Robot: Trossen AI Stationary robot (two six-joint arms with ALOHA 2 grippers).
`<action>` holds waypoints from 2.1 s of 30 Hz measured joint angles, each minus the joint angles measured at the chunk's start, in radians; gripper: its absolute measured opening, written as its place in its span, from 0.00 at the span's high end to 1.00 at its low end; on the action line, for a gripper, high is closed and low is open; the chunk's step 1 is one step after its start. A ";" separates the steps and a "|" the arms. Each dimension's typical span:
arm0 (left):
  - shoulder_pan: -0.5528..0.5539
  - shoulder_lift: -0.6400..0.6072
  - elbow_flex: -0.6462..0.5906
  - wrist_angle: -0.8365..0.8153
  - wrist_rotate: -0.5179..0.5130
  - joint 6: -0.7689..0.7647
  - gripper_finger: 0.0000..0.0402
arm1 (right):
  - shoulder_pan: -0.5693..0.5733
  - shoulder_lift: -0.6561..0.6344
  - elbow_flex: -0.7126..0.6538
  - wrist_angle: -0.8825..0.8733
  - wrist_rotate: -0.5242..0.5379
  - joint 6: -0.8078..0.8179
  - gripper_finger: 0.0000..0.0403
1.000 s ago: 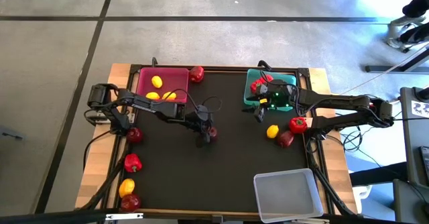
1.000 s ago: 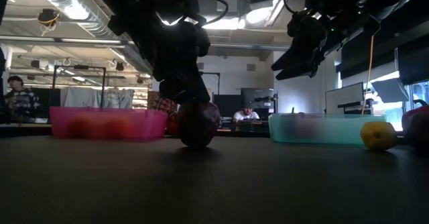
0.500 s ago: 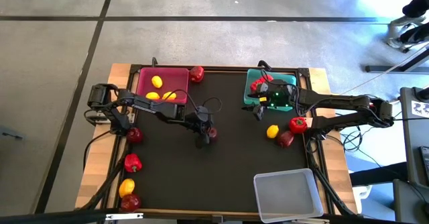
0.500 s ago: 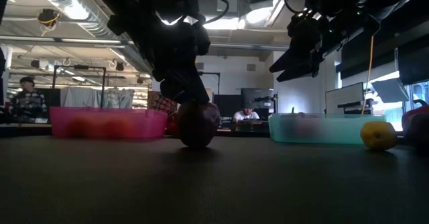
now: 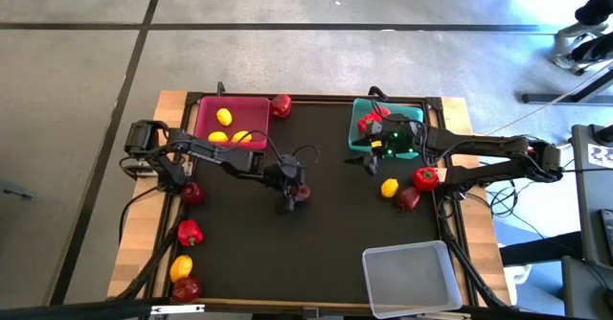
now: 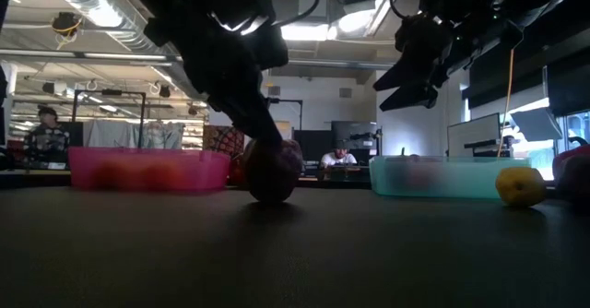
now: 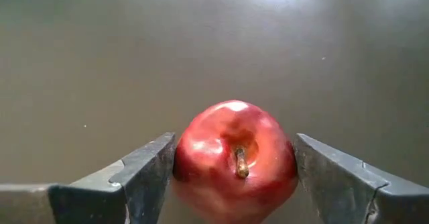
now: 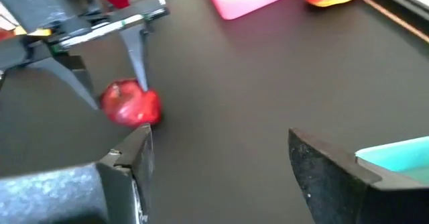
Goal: Sort produce into baskets
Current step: Put the apple into the transparent bin
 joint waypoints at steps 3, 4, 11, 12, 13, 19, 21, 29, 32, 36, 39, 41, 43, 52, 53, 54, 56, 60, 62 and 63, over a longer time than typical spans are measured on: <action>0.010 -0.014 -0.003 0.009 -0.004 -0.017 0.27 | 0.000 0.000 0.000 0.000 -0.001 0.000 0.36; 0.015 -0.023 -0.004 0.008 -0.011 -0.023 0.27 | 0.000 0.000 0.000 0.000 -0.001 0.000 0.36; 0.034 -0.078 -0.004 -0.003 -0.011 -0.043 0.27 | 0.000 0.000 -0.001 0.001 -0.001 -0.001 0.36; 0.034 -0.081 -0.004 -0.003 -0.011 -0.043 0.27 | 0.000 0.000 -0.001 0.002 -0.002 -0.001 0.36; 0.035 -0.083 -0.004 -0.002 -0.011 -0.043 0.27 | 0.000 0.000 -0.001 0.003 -0.002 -0.001 0.36; 0.034 -0.085 -0.003 -0.025 -0.008 -0.073 0.27 | 0.000 0.000 -0.001 0.000 -0.001 -0.001 0.36; 0.034 -0.085 -0.002 -0.029 -0.007 -0.081 0.27 | 0.000 0.000 -0.001 0.000 -0.002 -0.001 0.36; 0.034 -0.047 -0.001 -0.003 -0.061 -0.082 0.27 | 0.000 0.000 -0.001 0.000 -0.001 -0.001 0.36; 0.034 -0.021 0.000 0.060 -0.062 -0.087 0.27 | 0.000 0.000 -0.001 0.000 -0.001 -0.001 0.36; 0.034 0.011 0.000 0.085 -0.062 -0.092 0.27 | 0.000 0.000 -0.001 0.000 -0.002 -0.002 0.36; 0.034 0.012 0.000 0.077 -0.062 -0.085 0.27 | 0.000 0.000 -0.001 -0.001 -0.002 -0.002 0.36; 0.034 0.012 0.000 0.077 -0.062 -0.066 0.27 | 0.000 0.001 -0.001 -0.002 -0.002 -0.002 0.36; 0.034 0.012 0.000 0.077 -0.062 -0.070 0.27 | 0.000 0.001 -0.001 -0.001 -0.001 -0.002 0.36; 0.034 0.012 0.001 0.073 -0.070 -0.110 0.27 | 0.000 0.001 -0.001 0.000 0.006 -0.002 0.36; 0.034 0.012 0.001 0.073 -0.076 -0.110 0.27 | 0.000 0.001 -0.001 0.000 0.006 -0.002 0.36; 0.034 0.012 0.001 0.073 -0.082 -0.110 0.27 | 0.000 0.001 -0.001 0.000 0.006 -0.002 0.36; 0.034 0.012 0.001 0.072 -0.099 -0.114 0.27 | 0.000 0.001 -0.001 -0.001 0.006 -0.002 0.36; 0.034 0.018 0.001 0.071 -0.112 -0.145 0.22 | 0.000 0.001 -0.001 0.000 0.006 -0.002 0.36; 0.034 0.027 0.000 0.060 -0.114 -0.156 0.15 | 0.000 0.001 -0.001 0.000 0.006 -0.002 0.36; 0.034 0.030 0.000 0.059 -0.114 -0.162 0.12 | 0.000 0.001 -0.001 0.000 0.006 -0.002 0.36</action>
